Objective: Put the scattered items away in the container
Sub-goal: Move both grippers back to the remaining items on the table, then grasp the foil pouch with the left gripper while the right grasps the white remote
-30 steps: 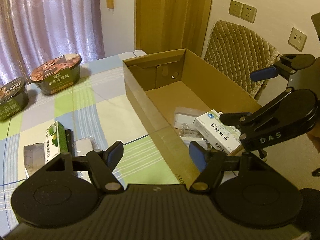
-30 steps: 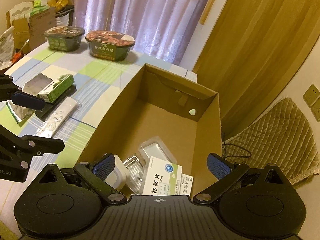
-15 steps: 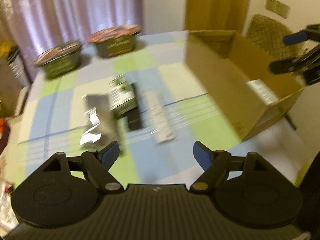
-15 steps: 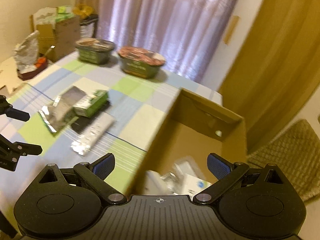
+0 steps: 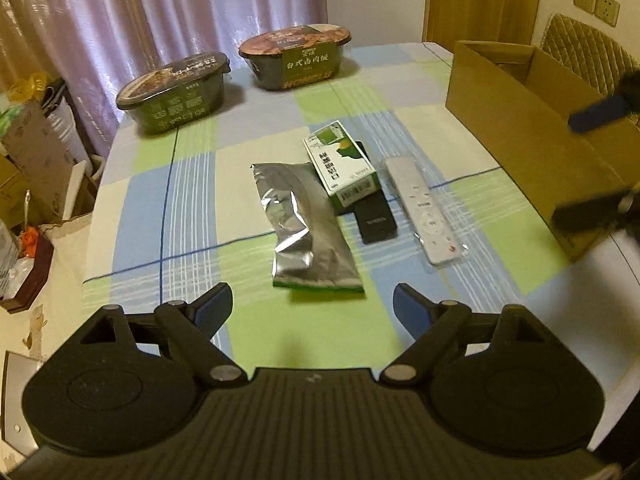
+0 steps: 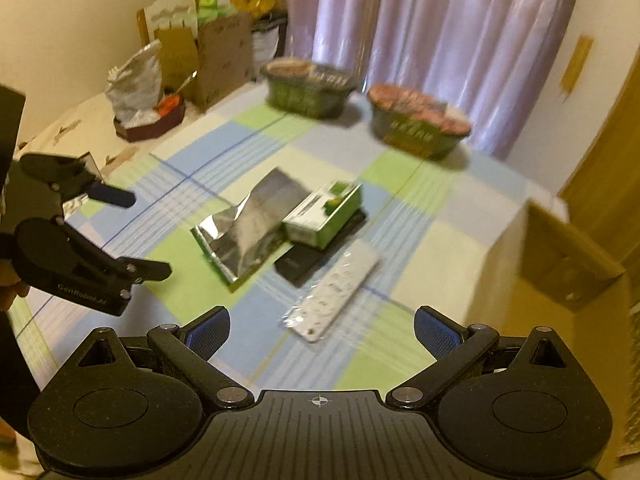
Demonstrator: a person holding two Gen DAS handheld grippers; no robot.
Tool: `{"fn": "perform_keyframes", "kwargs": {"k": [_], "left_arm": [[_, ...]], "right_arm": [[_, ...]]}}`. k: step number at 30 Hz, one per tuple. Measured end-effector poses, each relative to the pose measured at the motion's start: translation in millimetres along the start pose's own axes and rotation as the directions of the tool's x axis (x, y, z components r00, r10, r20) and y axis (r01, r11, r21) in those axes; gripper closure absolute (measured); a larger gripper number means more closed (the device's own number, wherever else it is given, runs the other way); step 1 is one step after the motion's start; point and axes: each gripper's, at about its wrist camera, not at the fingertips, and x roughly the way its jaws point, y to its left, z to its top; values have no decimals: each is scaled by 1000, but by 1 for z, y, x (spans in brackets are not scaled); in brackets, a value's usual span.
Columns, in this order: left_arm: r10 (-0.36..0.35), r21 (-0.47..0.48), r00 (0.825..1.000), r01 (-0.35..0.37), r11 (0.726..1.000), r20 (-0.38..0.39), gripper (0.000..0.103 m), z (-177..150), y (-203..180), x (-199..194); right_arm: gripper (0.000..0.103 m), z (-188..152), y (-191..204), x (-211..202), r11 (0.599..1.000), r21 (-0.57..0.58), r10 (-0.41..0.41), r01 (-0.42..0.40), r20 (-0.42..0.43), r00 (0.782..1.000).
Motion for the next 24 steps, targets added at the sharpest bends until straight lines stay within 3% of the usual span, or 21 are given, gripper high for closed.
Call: {"fn": "perform_keyframes", "kwargs": {"k": [9, 12, 15, 18, 21, 23, 24], "left_arm": [[-29, 42, 998, 31, 999, -47, 18, 24, 14, 63], [-36, 36, 998, 38, 999, -55, 18, 31, 17, 81], [-50, 19, 997, 51, 999, -63, 19, 40, 20, 99], [-74, 12, 994, 75, 997, -77, 27, 48, 22, 114], [-74, 24, 993, 77, 997, -96, 28, 55, 22, 127], [-79, 33, 990, 83, 996, -117, 40, 56, 22, 135], [-106, 26, 986, 110, 994, -128, 46, 56, 23, 138]], "right_arm": [[1, 4, -24, 102, 972, 235, 58, -34, -94, 994], [17, 4, -32, 123, 967, 253, 62, -32, -111, 992], [17, 4, -41, 139, 956, 293, 61, -26, -112, 992], [17, 5, -50, 151, 947, 320, 69, -29, -113, 991], [17, 5, -55, 161, 948, 318, 67, -25, -121, 990], [17, 5, -54, 167, 952, 307, 59, -15, -135, 989], [28, 4, -54, 170, 953, 304, 60, -14, -143, 988]]}}
